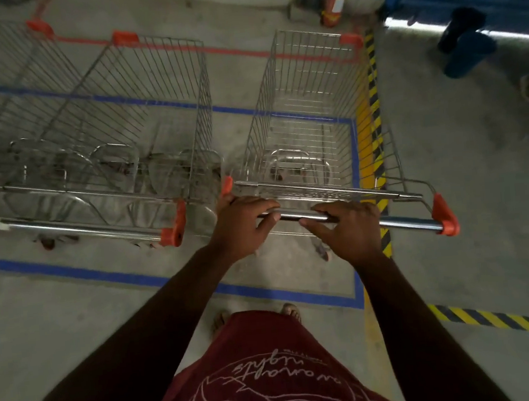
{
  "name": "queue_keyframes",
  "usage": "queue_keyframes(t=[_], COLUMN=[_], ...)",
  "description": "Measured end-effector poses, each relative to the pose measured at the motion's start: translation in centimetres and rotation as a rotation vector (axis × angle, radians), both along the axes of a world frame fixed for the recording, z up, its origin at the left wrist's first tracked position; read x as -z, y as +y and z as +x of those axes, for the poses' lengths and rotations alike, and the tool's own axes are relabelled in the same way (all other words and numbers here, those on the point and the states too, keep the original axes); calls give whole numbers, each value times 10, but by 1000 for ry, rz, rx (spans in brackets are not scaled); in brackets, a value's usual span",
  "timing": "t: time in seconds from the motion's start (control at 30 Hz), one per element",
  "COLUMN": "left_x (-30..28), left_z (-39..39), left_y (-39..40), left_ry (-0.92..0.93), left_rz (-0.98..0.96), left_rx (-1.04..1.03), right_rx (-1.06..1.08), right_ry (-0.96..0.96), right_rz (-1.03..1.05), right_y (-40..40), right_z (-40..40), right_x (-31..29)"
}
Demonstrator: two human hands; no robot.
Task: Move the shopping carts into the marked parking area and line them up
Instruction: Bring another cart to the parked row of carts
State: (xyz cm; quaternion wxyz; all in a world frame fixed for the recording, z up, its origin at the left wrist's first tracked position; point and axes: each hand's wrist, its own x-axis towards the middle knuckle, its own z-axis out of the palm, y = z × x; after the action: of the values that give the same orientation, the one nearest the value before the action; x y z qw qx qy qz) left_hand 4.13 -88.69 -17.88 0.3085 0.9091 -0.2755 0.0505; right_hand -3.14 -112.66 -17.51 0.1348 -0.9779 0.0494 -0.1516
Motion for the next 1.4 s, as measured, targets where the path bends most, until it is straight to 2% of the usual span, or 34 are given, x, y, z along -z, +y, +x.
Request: queue_keyframes(t=[0.13,0.23,0.3,0.43,0.57,0.8,1.0,1.17,1.4], left_x=[-7,-26,-38,-36,-12,7,4,13,12], left_z=[-1,-7,-12,-10,-9,-13,-5,11,9], left_y=[13,34,56,111,151,159,166,188,188], left_ry=[68,189,168,-60,28,-44,53,35,75], left_rz=[-4,-197,-240,-100,162,127,69,61,29], left_rx=[127,226,185,56,-120,-185,-86,129,120], right_rx=[-59,-128,-195,-186,-123,-55,-29,-29,-39], right_ry=[41,94,93,162,67,54,60,47,29], right_rz=[53,52,46,36,-98,-164,-169,-183,-176], right_y=[36,68,80,97,117,130,154,175,180], right_z=[5,14,24,44,45,31,21,19,11], right_x=[-1,4,5,2,1,-5,-8,-9,-6])
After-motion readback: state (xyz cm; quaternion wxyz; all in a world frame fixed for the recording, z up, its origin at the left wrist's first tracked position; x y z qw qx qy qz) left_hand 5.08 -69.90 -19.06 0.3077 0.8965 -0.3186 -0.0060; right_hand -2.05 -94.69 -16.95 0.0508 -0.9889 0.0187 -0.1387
